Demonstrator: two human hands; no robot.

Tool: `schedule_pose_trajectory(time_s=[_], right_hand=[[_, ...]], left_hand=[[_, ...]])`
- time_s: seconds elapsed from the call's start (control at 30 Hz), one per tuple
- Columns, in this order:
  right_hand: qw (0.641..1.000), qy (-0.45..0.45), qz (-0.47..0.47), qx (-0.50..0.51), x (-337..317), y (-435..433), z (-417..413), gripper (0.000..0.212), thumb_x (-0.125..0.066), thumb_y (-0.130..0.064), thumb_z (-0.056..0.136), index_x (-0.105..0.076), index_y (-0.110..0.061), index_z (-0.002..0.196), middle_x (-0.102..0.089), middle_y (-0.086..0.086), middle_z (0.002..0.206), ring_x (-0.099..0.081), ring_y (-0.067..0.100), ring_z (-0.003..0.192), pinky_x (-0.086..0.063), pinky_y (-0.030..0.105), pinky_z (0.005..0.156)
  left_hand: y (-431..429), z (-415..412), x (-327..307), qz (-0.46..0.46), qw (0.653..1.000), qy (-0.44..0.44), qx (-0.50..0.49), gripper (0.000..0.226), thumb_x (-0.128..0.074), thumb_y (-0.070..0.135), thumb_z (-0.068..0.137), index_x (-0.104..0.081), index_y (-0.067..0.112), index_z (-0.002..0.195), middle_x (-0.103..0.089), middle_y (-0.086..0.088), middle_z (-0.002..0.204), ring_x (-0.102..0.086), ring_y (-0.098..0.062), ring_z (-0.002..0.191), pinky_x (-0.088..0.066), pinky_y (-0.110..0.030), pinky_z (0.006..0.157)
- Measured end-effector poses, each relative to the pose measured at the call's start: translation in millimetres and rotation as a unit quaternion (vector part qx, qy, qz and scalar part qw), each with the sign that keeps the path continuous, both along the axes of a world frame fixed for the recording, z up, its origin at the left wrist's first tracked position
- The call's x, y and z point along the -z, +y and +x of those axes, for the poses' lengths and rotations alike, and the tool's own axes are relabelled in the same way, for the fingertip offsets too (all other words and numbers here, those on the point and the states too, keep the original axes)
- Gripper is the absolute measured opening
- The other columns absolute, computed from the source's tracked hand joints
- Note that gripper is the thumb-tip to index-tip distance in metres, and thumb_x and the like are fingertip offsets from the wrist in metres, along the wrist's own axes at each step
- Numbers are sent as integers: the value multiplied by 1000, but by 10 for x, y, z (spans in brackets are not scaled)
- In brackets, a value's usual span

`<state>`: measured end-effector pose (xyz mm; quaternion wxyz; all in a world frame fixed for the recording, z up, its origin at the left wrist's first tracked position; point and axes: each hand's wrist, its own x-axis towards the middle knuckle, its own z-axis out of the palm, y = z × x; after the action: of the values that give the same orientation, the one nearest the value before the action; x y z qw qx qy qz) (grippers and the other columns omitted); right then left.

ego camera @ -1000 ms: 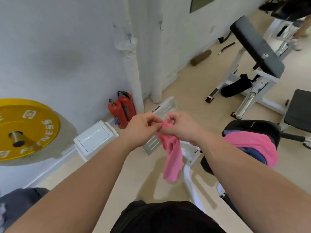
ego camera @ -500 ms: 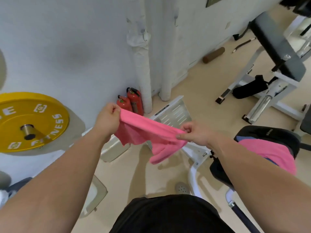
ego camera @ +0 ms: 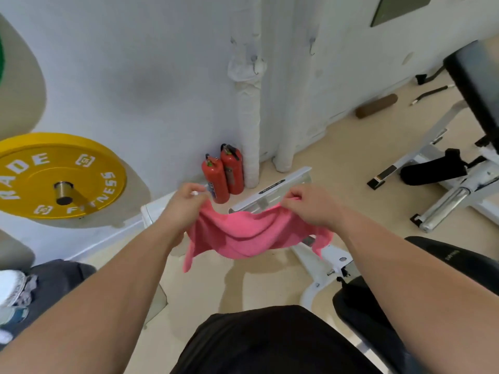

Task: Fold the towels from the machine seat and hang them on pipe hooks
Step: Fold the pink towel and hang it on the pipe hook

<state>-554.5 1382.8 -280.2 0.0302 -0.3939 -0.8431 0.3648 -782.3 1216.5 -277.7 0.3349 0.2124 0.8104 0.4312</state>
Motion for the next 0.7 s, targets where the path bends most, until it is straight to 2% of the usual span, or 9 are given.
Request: schedule_pose_trajectory(time_s=[0.1, 0.2, 0.3, 0.37, 0.43, 0.53, 0.6, 0.67, 0.7], right_hand=[[998, 35, -19, -47, -190, -91, -240, 17, -62, -24, 95, -69, -22, 80, -65, -12, 77, -60, 9, 80, -42, 22, 69], [993, 85, -64, -60, -290, -140, -324, 22, -63, -25, 98, -66, -24, 75, -60, -20, 55, -57, -4, 59, -38, 14, 59], [986, 121, -102, -49, -264, -90, -233, 6, -70, -30, 92, -69, -24, 94, -71, -11, 67, -65, 3, 61, -49, 27, 62], [987, 125, -98, -23, -217, -6, -124, 10, -73, -23, 89, -69, -23, 98, -73, 0, 77, -63, 9, 66, -48, 30, 66], [988, 131, -79, 12, -201, 72, -17, 7, -72, -15, 90, -73, -18, 96, -73, -1, 82, -60, 7, 69, -46, 26, 68], [953, 217, -195, 79, -241, 90, 48, 16, -66, -4, 93, -74, -14, 102, -72, 2, 75, -60, 10, 65, -48, 23, 59], [922, 253, -254, 145, -279, 25, -4, 20, -62, 1, 92, -71, -13, 103, -64, 4, 65, -56, 12, 55, -44, 21, 49], [903, 273, -276, 184, -353, -91, -101, 22, -55, 6, 91, -71, -10, 92, -63, 4, 65, -54, 12, 56, -45, 21, 48], [894, 283, -292, 190, -387, -148, -153, 27, -51, 7, 91, -72, -9, 88, -66, 6, 71, -57, 14, 63, -51, 24, 55]], left_hand=[[174, 417, -144, 28, 979, -9, 204, 29, -68, 30, 93, -65, 34, 121, -69, 0, 102, -63, -2, 61, -46, -20, 58], [324, 634, -210, 27, 961, 41, 273, 9, -59, 30, 100, -68, 28, 102, -73, 1, 87, -66, -4, 59, -54, -26, 56], [422, 589, -232, 25, 964, 106, 243, 20, -58, 24, 100, -63, 22, 80, -68, -3, 79, -63, -14, 74, -52, -35, 71], [469, 482, -247, 31, 972, 96, 210, 25, -58, 20, 98, -60, 24, 74, -62, 2, 73, -56, -12, 70, -46, -32, 68], [513, 360, -253, 15, 979, 91, 184, 24, -59, 20, 97, -61, 25, 73, -59, 6, 69, -54, -12, 66, -43, -30, 64], [573, 265, -308, -2, 987, 56, 150, 9, -63, 16, 93, -66, 23, 98, -57, 4, 76, -51, -14, 68, -40, -30, 63], [620, 347, -385, 24, 995, -45, 91, 30, -57, 5, 92, -61, 17, 120, -56, -4, 81, -50, -16, 68, -43, -25, 60], [647, 501, -488, 75, 988, -116, 64, 32, -51, -4, 93, -60, 10, 120, -54, -13, 81, -49, -16, 64, -45, -17, 50], [653, 583, -520, 96, 986, -122, 65, 31, -49, -5, 93, -61, 9, 118, -55, -14, 83, -49, -15, 64, -45, -14, 48]])
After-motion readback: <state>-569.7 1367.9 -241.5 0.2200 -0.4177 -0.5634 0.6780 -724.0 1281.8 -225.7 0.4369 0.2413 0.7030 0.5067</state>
